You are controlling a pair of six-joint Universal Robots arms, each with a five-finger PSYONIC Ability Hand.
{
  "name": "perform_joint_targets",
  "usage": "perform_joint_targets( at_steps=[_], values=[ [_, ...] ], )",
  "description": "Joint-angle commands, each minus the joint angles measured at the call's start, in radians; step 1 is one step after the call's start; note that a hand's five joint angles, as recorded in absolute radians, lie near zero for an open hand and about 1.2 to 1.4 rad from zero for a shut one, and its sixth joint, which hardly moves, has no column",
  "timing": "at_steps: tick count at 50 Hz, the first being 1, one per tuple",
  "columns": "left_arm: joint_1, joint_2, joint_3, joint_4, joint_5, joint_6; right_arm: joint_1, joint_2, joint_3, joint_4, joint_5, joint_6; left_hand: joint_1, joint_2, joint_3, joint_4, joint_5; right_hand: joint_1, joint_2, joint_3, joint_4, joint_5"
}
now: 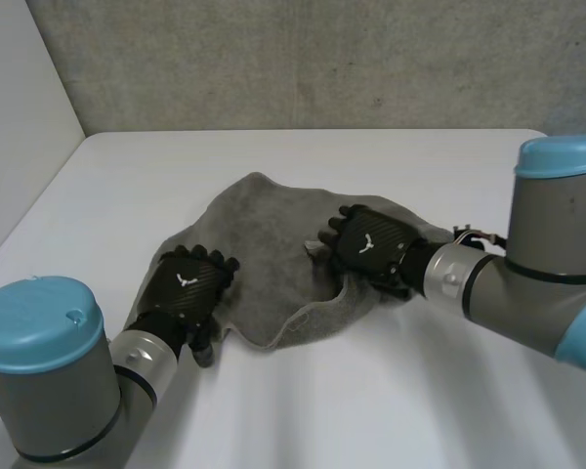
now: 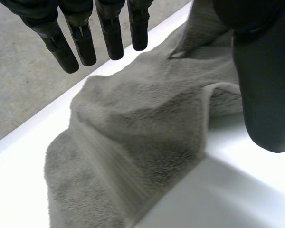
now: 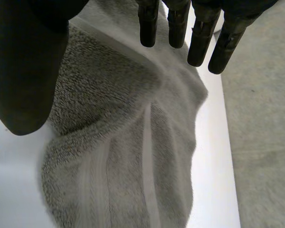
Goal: Fold the towel.
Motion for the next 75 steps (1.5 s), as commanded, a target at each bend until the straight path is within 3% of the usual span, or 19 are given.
perform_joint_targets(
  at_steps=[1,3,6,8,9,11,17,19,25,39,48,67,75],
  values=[
    [0.032,-0.034,0.012,0.023,0.004,-0.012,0.025,0.061,-0.01,-0.005,-0.003,0.006,-0.073,-0.065,-0.06,-0.071,-0.209,0.12,0.107,0.112,0.104,0.12],
    [0.032,-0.044,0.018,0.023,0.005,-0.018,0.039,0.066,-0.015,-0.012,0.005,0.018,-0.067,-0.059,-0.054,-0.065,-0.204,0.398,0.385,0.389,0.381,0.398],
    [0.032,-0.057,0.031,0.021,0.008,-0.033,0.042,0.068,-0.019,-0.02,0.017,0.031,-0.062,-0.054,-0.048,-0.06,-0.198,0.549,0.536,0.54,0.533,0.549],
    [0.027,-0.067,0.041,0.021,0.008,-0.042,0.042,0.083,-0.033,-0.054,0.063,0.08,-0.059,-0.051,-0.045,-0.057,-0.195,0.94,0.927,0.932,0.924,0.94],
    [0.021,-0.077,0.051,0.021,0.008,-0.052,0.042,0.083,-0.033,-0.054,0.063,0.08,-0.059,-0.051,-0.045,-0.057,-0.195,0.942,0.929,0.934,0.926,0.942],
    [0.018,-0.085,0.061,0.021,0.008,-0.059,0.038,0.089,-0.038,-0.112,0.124,0.168,-0.059,-0.051,-0.045,-0.057,-0.195,1.161,1.148,1.152,1.145,1.161],
    [0.01,-0.114,0.094,0.021,0.007,-0.102,0.033,0.089,-0.036,-0.19,0.252,0.351,-0.056,-0.048,-0.042,-0.054,-0.192,1.161,1.148,1.153,1.145,1.162],
    [0.006,-0.12,0.105,0.021,0.005,-0.117,0.033,0.088,-0.031,-0.2,0.33,0.483,-0.056,-0.048,-0.042,-0.054,-0.192,1.161,1.148,1.153,1.145,1.162],
    [-0.005,-0.155,0.163,0.02,0.004,-0.182,0.012,0.081,-0.005,-0.193,0.394,0.661,-0.032,-0.024,-0.019,-0.03,-0.168,1.161,1.148,1.153,1.145,1.162],
    [-0.103,-0.349,0.369,0.004,-0.007,-0.204,-0.001,0.061,0.068,-0.195,0.407,0.704,0.082,0.09,0.096,0.084,-0.054,1.161,1.148,1.153,1.145,1.162],
    [-0.146,-0.358,0.381,-0.025,-0.016,-0.2,-0.035,0.055,0.088,-0.198,0.407,0.709,0.076,0.085,0.09,0.078,-0.06,1.161,1.148,1.153,1.145,1.162],
    [-0.151,-0.389,0.384,-0.03,-0.019,-0.13,-0.055,0.058,0.097,-0.203,0.401,0.729,0.071,0.079,0.084,0.073,-0.066,1.161,1.148,1.153,1.145,1.162],
    [-0.148,-0.389,0.39,-0.017,-0.099,-0.078,-0.058,0.058,0.097,-0.203,0.401,0.743,0.065,0.073,0.078,0.067,-0.071,1.161,1.148,1.153,1.145,1.162]
  ],
)
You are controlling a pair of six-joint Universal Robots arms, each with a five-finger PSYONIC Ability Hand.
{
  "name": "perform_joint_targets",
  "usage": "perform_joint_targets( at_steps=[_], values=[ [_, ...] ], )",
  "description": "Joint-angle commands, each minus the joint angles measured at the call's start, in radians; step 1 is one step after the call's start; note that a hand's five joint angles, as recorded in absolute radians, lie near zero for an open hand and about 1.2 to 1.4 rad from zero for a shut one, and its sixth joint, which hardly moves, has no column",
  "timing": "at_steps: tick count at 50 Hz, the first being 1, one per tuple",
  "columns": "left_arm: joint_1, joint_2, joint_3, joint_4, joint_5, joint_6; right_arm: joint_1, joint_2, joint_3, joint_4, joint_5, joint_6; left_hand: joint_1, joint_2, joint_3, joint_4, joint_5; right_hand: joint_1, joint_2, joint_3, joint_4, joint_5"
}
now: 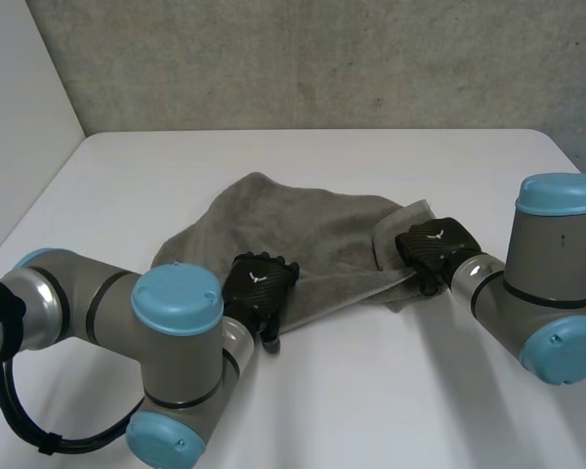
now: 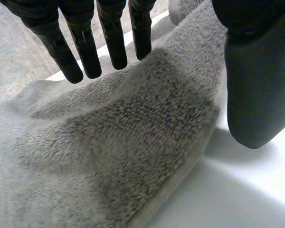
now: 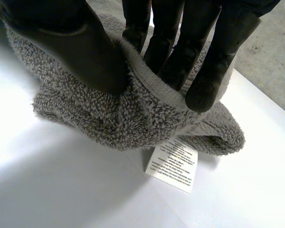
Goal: Fold the towel.
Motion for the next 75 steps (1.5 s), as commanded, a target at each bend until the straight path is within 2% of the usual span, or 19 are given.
perform_joint_targets(
  at_steps=[1,8,10,14,16,19,22,28,30,38,75],
  values=[
    [0.002,0.0,0.007,0.007,-0.058,0.032,0.0,0.0,0.0,0.0,0.0,0.006,-0.051,-0.051,-0.051,-0.049,-0.23,0.069,0.083,0.066,0.062,0.056],
    [0.032,0.023,-0.001,-0.002,-0.107,0.055,-0.003,0.005,0.009,0.0,-0.001,0.008,-0.054,-0.054,-0.054,-0.052,-0.233,0.069,0.083,0.066,0.062,0.056],
    [0.09,0.097,-0.036,-0.011,-0.128,0.056,-0.003,0.005,0.012,0.0,-0.001,0.008,-0.065,-0.066,-0.065,-0.064,-0.244,0.069,0.083,0.066,0.062,0.056],
    [0.14,0.181,-0.108,-0.019,-0.118,0.056,-0.005,0.005,0.012,0.0,-0.001,0.008,-0.074,-0.074,-0.074,-0.073,-0.253,0.069,0.083,0.066,0.062,0.056],
    [0.182,0.249,-0.181,-0.019,-0.095,0.056,-0.005,0.005,0.014,0.0,-0.001,0.008,-0.074,-0.074,-0.074,-0.073,-0.253,0.069,0.083,0.066,0.062,0.056],
    [0.2,0.269,-0.212,-0.02,-0.073,0.058,-0.006,0.005,0.014,0.0,-0.003,0.008,-0.06,-0.06,-0.059,-0.058,-0.238,0.069,0.083,0.066,0.062,0.056],
    [0.242,0.301,-0.286,-0.02,0.005,0.061,-0.005,0.005,0.014,0.0,-0.003,0.008,-0.004,-0.004,-0.004,-0.002,-0.183,0.069,0.083,0.066,0.062,0.056],
    [0.319,0.303,-0.315,-0.02,0.051,0.065,-0.002,0.005,0.017,0.0,-0.003,0.008,-0.016,-0.016,-0.015,-0.014,-0.194,0.069,0.083,0.066,0.062,0.056],
    [0.344,0.293,-0.32,-0.023,0.057,0.1,0.0,0.005,0.019,0.0,-0.004,0.008,-0.016,-0.016,-0.015,-0.014,-0.194,0.069,0.083,0.066,0.062,0.056],
    [0.348,0.269,-0.318,-0.011,0.057,0.228,-0.002,0.008,0.028,-0.002,-0.007,0.008,-0.033,-0.033,-0.033,-0.032,-0.212,0.069,0.083,0.066,0.062,0.056],
    [0.348,0.149,-0.245,0.036,0.053,0.242,-0.003,0.011,0.034,-0.005,-0.012,0.006,-0.013,-0.013,-0.013,-0.011,-0.192,0.069,0.083,0.066,0.062,0.056]
  ],
)
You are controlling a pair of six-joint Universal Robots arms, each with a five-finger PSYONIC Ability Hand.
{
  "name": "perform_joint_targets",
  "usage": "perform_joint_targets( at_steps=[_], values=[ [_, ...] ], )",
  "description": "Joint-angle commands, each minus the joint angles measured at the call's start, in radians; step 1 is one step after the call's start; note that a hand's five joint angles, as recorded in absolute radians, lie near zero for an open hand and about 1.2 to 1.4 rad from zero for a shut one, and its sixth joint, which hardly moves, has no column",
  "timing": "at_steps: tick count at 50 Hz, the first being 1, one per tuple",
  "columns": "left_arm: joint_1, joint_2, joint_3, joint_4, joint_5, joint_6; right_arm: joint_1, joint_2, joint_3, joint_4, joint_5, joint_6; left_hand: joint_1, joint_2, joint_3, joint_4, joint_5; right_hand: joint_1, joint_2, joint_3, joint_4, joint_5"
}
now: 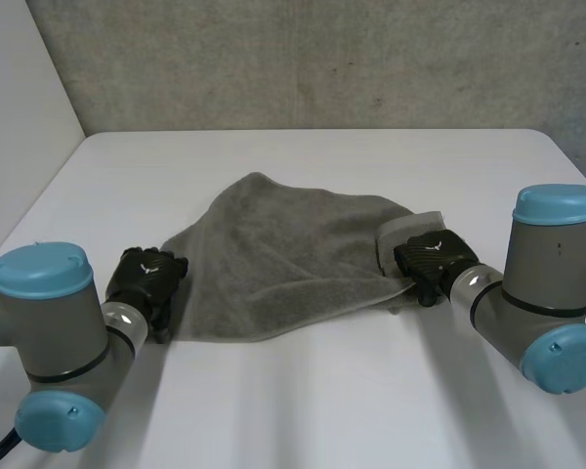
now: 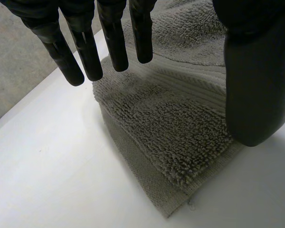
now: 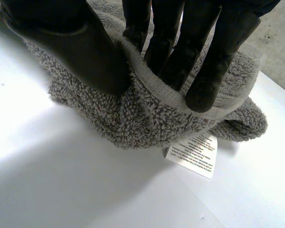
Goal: Fold the towel.
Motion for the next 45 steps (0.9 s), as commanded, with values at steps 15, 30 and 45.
perform_joint_targets(
  at_steps=[15,30,45],
  values=[
    [0.0,-0.015,0.013,-0.015,0.003,-0.001,-0.001,0.002,0.001,0.0,0.0,0.0,-0.055,-0.049,-0.056,-0.055,-0.23,0.068,0.083,0.065,0.062,0.056],
    [-0.001,0.001,0.002,-0.016,0.003,0.0,-0.001,0.003,0.003,0.0,-0.001,0.0,-0.055,-0.049,-0.056,-0.055,-0.23,0.068,0.083,0.065,0.062,0.056],
    [-0.001,-0.027,0.018,-0.012,0.001,0.0,-0.001,0.003,0.003,0.0,-0.001,-0.001,-0.023,-0.017,-0.024,-0.022,-0.198,0.068,0.083,0.065,0.062,0.056]
  ],
)
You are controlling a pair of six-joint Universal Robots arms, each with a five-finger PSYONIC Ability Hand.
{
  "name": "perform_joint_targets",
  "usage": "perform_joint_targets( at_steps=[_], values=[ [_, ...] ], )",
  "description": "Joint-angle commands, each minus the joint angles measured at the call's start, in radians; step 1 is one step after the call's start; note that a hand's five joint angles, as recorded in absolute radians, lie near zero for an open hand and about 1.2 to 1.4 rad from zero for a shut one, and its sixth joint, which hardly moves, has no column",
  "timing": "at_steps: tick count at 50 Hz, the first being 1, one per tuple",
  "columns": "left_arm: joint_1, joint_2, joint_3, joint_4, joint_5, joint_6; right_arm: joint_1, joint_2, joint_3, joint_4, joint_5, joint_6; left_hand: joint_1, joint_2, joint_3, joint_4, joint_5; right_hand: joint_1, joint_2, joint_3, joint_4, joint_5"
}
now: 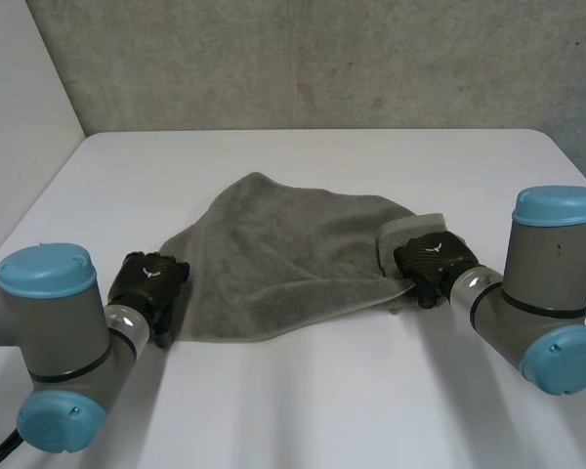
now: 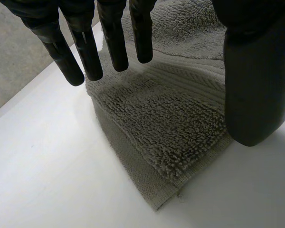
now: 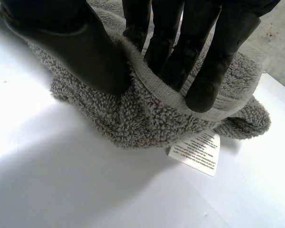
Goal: Fold the towel.
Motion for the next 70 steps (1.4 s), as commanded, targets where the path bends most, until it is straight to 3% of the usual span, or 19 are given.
perform_joint_targets(
  at_steps=[1,24,29,35,39,47,56,59,66,70],
  values=[
    [0.0,-0.021,0.018,0.004,0.0,0.0,0.0,0.0,0.0,0.0,0.0,-0.002,-0.019,-0.012,-0.019,-0.017,-0.198,0.068,0.083,0.065,0.062,0.056],
    [0.002,-0.067,0.109,0.011,-0.004,-0.002,0.0,0.0,0.002,0.0,0.0,-0.002,0.122,0.129,0.122,0.124,-0.057,0.068,0.083,0.065,0.062,0.056],
    [0.002,-0.065,0.109,0.011,-0.004,-0.003,0.0,0.0,0.002,0.0,0.0,-0.002,0.24,0.246,0.24,0.242,0.06,0.068,0.083,0.065,0.062,0.056],
    [0.002,-0.052,0.097,0.015,-0.003,-0.005,0.0,0.0,0.0,0.0,0.0,-0.002,0.539,0.546,0.539,0.541,0.36,0.068,0.083,0.065,0.062,0.056],
    [0.002,-0.021,0.085,0.015,-0.006,-0.009,-0.003,0.0,-0.002,0.0,0.002,-0.002,0.931,0.938,0.931,0.933,0.752,0.068,0.083,0.065,0.062,0.056],
    [-0.005,0.111,0.045,0.019,-0.009,-0.014,-0.021,-0.078,-0.023,0.012,0.008,-0.002,0.932,0.939,0.932,0.934,0.753,0.068,0.083,0.065,0.062,0.056],
    [-0.001,0.46,0.052,0.005,-0.012,-0.075,-0.063,-0.389,-0.086,0.121,-0.02,-0.006,0.932,0.939,0.932,0.934,0.753,0.068,0.083,0.065,0.062,0.056],
    [-0.001,0.499,0.066,0.002,-0.007,-0.086,-0.078,-0.458,-0.132,0.205,-0.057,-0.018,0.932,0.939,0.932,0.934,0.753,0.068,0.083,0.065,0.062,0.056],
    [-0.001,0.525,0.107,-0.093,-0.003,-0.094,-0.12,-0.477,-0.204,0.38,-0.106,-0.112,0.932,0.939,0.932,0.934,0.753,0.068,0.083,0.065,0.062,0.056],
    [-0.006,0.43,0.118,-0.11,0.0,-0.087,-0.103,-0.364,-0.225,0.417,-0.091,-0.208,0.932,0.939,0.932,0.934,0.753,0.068,0.083,0.065,0.062,0.056]
  ],
)
